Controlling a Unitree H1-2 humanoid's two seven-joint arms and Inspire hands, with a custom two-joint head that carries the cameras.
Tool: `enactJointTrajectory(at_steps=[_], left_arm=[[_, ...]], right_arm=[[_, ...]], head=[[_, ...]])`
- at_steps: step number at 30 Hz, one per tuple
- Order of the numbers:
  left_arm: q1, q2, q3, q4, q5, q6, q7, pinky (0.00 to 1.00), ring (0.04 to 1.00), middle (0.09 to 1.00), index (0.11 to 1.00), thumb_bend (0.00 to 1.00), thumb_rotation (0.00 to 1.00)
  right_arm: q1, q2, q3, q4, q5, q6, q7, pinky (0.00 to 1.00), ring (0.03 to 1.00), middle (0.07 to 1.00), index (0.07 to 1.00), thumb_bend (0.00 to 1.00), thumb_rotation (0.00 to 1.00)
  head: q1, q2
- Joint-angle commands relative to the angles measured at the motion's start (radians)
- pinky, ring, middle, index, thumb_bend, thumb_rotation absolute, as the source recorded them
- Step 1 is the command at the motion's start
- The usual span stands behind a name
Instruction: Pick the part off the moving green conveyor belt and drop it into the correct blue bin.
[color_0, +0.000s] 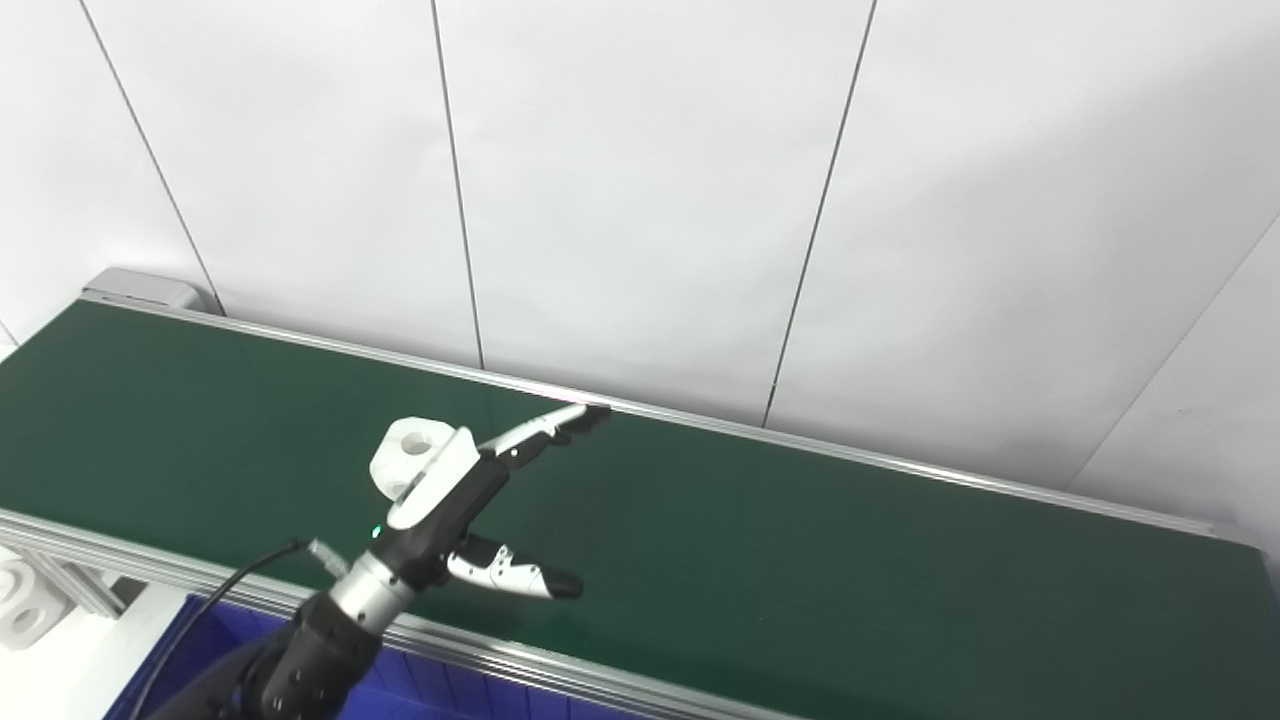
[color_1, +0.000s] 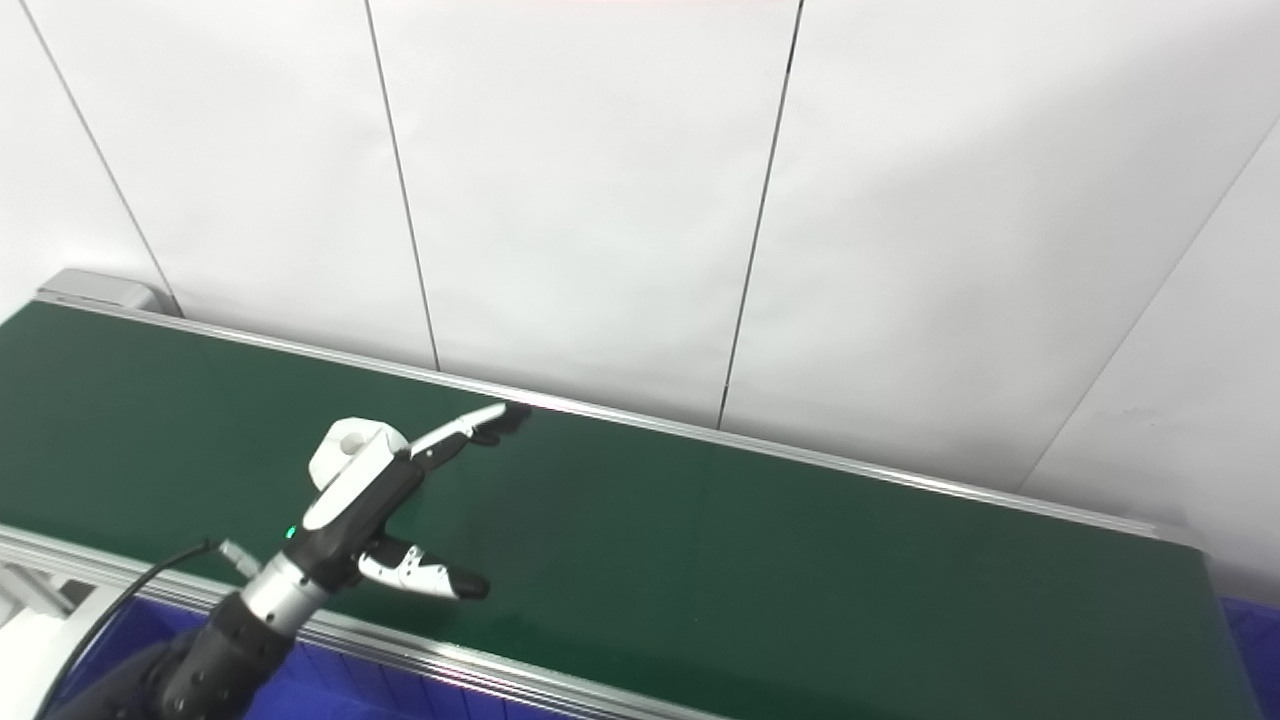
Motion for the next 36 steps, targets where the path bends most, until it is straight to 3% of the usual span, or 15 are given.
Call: enactJointTrajectory(at_steps=[1,4,9,14,25,36], left_arm=[[-0.063,0.015,0.049,-0.003,0.033,0.038,-0.058,0.79,0.864,0.901,0.913,0.79,0.66],[-0.091,0.012,0.089,0.008,0.059,0.095,-0.130,0.81,0.876,0.917,0.933,0.81,0.49],[-0.143,-0.004,0.130,0.039,0.118,0.213,-0.223,0.79,0.865,0.912,0.928,0.87,0.33],[-0.200,-0.022,0.149,0.108,0.167,0.265,-0.260,0.73,0.829,0.913,0.932,0.93,0.28],[-0.281,-0.034,0.131,0.235,0.280,0.386,-0.342,0.77,0.892,0.938,0.980,0.96,0.21],[-0.297,-0.032,0.079,0.331,0.349,0.414,-0.392,0.94,0.951,0.967,0.996,0.93,0.13]], right_arm=[[-0.004,-0.005,-0.003,-0.022,0.013,-0.061,0.006,0.77,0.920,0.969,1.000,0.98,0.77],[-0.005,-0.011,-0.006,-0.026,0.020,-0.067,0.013,0.78,0.923,0.969,1.000,0.96,0.77],[-0.008,-0.017,-0.013,-0.017,0.033,-0.088,0.015,0.78,0.926,0.968,1.000,0.93,0.75],[-0.012,-0.021,-0.016,-0.020,0.034,-0.075,0.023,0.78,0.937,0.980,1.000,0.94,0.76],[-0.019,-0.024,-0.024,-0.013,0.040,-0.090,0.031,0.78,0.943,0.989,1.000,0.93,0.74],[-0.012,-0.027,-0.027,-0.019,0.046,-0.090,0.036,0.77,0.933,0.988,1.000,0.93,0.75]], head=[[0.006,0.007],[0.022,0.013],[0.037,0.015],[0.055,0.015],[0.067,0.015],[0.067,0.022]])
